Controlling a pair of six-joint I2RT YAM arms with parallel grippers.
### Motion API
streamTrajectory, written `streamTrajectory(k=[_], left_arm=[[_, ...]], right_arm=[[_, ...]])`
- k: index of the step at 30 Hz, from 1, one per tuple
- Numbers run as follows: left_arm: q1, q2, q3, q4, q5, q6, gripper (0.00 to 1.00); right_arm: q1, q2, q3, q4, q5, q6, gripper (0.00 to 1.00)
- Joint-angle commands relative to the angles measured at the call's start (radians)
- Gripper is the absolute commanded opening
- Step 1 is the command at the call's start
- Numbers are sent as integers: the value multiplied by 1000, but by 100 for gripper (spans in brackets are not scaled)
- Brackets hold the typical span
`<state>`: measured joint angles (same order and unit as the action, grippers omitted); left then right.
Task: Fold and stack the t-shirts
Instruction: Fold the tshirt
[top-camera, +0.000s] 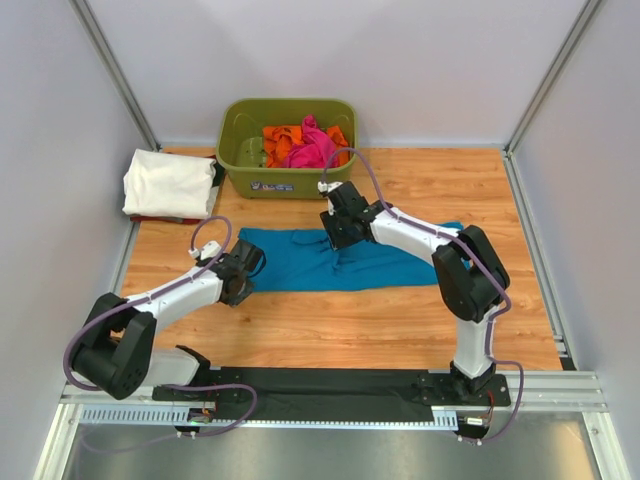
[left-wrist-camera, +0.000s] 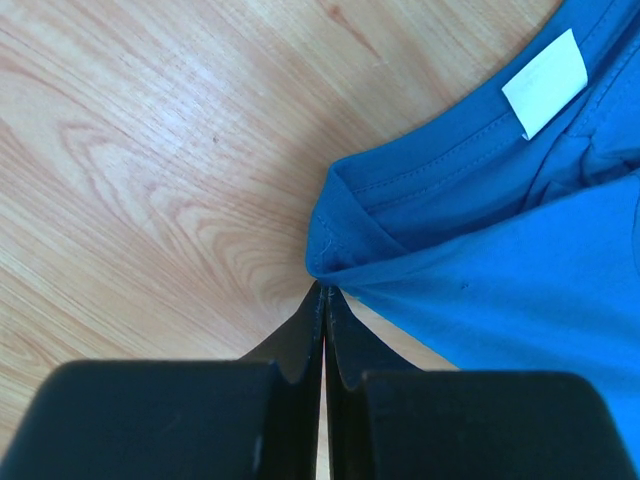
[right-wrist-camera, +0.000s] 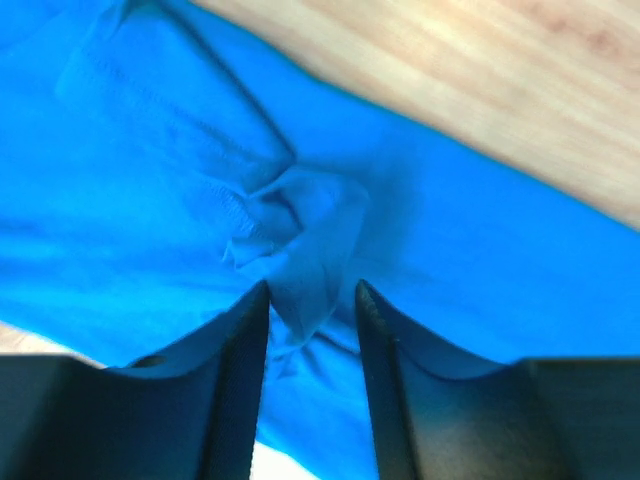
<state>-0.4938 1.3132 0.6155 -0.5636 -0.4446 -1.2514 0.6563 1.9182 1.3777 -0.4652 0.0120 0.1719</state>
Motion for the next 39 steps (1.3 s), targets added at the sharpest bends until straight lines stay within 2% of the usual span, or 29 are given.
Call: streamTrajectory(k=[1,2,3,8,13,16,17,19,24,29,35,37,39], left_arm=[[6,-3,-13,-2,-13,-32,0],[8,-11,-16,-1,-13,-34,0],[8,-14,-23,-5,-13,-39,0],[9,-25,-43,-12,-19,-63,0],[11,-14,-43,-25,-25,-75,0],[11,-12,-43,-25,-31,-74,0],[11,-12,-43,-27,-31,-74,0],[11,-11,-43,-28,-36,-71,0],[11,-11,-40,-29,-42,-54,0],[12,-11,-25,-33,-52,-13,0],[32,-72,18,-116,-117,3,3],[46,-118,38,-142,-111,10,7],[47,-158,70,-165,-106,42,39]], right_arm=[[0,53,63,46,71,-42,37],[0,61,67,46,100,-29,33],[-3,59,69,49,156,4,23],[-37,18,44,74,174,136,5],[-49,41,47,-4,166,213,4],[-49,48,23,-27,170,224,9],[-50,51,20,-58,180,235,17],[-49,51,9,-88,186,239,21],[-49,-16,-2,-110,184,230,42],[-50,-109,32,-105,151,198,46],[-64,-174,21,-154,258,169,52],[-102,-185,3,-188,244,187,51],[-142,-211,-50,-188,207,207,50]])
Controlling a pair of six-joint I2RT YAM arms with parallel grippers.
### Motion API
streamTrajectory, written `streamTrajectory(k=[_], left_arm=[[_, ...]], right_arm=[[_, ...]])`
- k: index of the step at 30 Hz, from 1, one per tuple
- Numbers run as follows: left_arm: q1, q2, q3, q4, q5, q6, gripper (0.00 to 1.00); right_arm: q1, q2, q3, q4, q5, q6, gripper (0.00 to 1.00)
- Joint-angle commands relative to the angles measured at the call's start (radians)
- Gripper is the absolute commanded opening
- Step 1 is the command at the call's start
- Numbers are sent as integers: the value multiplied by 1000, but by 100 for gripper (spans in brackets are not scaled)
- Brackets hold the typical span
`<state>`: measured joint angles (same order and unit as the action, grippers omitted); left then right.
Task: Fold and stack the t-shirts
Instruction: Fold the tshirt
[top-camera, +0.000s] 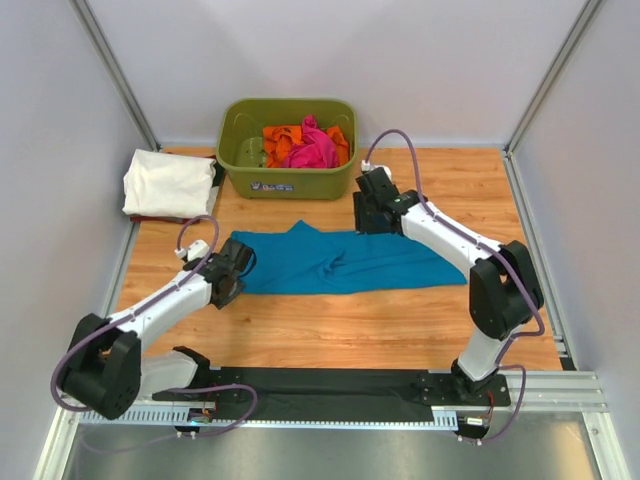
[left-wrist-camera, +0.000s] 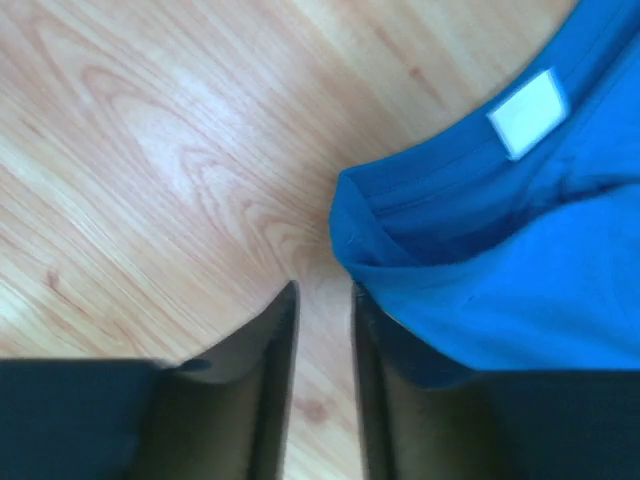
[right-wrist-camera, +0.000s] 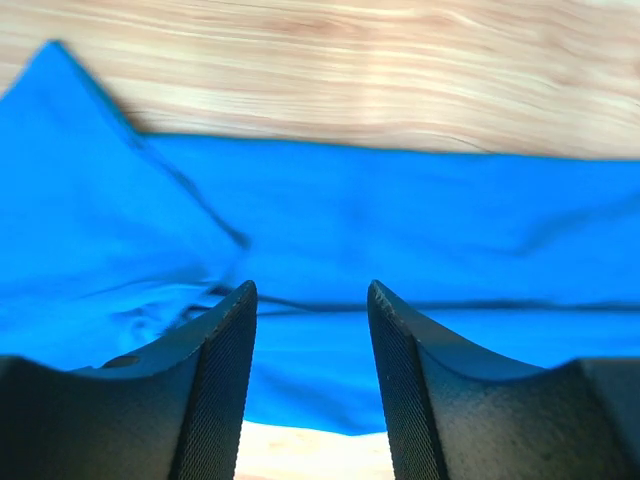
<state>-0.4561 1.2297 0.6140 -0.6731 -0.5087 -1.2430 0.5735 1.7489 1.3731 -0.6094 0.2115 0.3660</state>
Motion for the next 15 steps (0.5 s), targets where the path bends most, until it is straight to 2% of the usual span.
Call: streamTrajectory(k=[1,2,4,8,10,15], left_arm=[[8,-116,84,-63,-40,45,53],[8,-137,114,-71,-40,60,65],[8,-195,150,-74,-34,128,70],[8,-208,236,47,79,266,67],[-6,-149,250,81,160,240,65],[-73,67,280,138,180,96,59]], right_arm=[[-69,-54,-72,-23,-7,17,50],[-75,-75,-92,-9,-15,19,50],[-78,-83,-135,7,-9,19,50],[-90,-51,-184,57,32,21,48],[-109,-23,-175,75,31,28,44],[-176,44,-166,146,-4,12,31]])
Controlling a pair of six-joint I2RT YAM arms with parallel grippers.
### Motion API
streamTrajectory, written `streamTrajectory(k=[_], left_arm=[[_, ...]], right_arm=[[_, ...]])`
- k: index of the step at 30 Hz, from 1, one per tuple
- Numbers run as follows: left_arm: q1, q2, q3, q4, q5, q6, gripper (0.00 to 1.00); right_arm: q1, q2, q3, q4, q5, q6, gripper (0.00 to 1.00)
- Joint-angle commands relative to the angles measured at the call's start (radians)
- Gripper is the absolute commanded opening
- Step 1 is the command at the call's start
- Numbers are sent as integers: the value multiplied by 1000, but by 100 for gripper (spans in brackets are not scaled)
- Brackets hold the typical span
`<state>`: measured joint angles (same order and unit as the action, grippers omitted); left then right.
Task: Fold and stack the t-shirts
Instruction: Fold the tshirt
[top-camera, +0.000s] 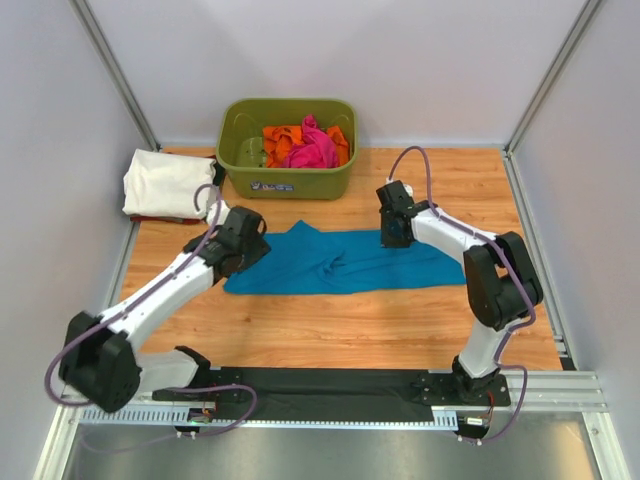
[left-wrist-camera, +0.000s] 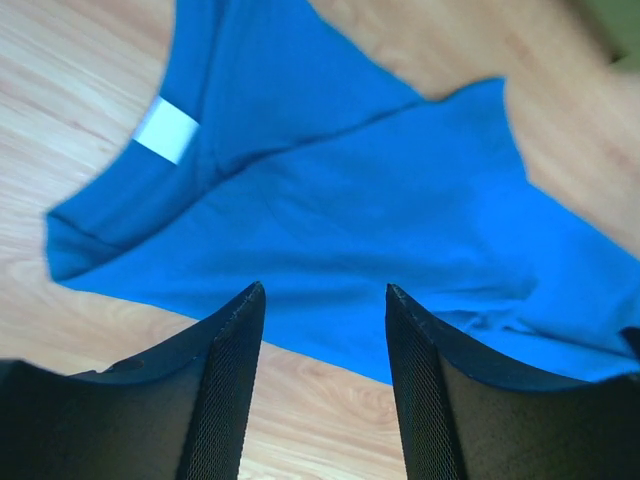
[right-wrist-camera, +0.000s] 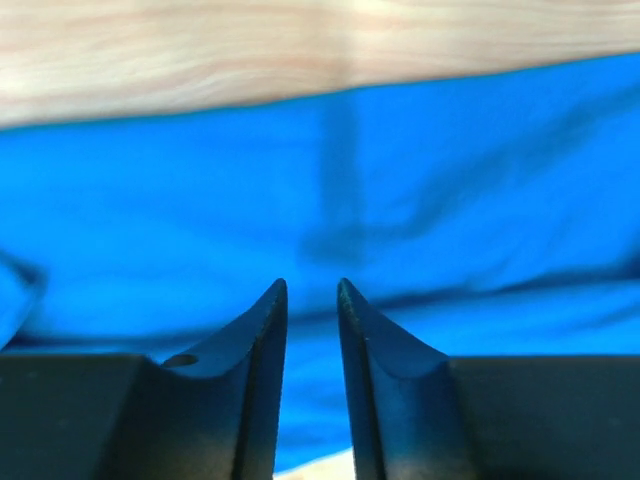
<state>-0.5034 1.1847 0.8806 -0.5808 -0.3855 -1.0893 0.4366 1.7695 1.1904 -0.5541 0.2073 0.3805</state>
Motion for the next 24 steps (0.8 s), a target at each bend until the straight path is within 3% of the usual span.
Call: streamTrajectory(k=[1,6,12,24], left_arm=[[-27,139,24,56,62,-96,58],[-30,286,35,167,48,-164,57],[-30,487,112,93,31,-215,54],[-63,707,290,78,89,-140,51]], right_arm=[[-47,36,15,98,-5,-15,28],[-64,79,3,121,3,-35,22],[-62,140,-75,100,-25,14,14],[-91,-40,-262,-7,-68,201,11]])
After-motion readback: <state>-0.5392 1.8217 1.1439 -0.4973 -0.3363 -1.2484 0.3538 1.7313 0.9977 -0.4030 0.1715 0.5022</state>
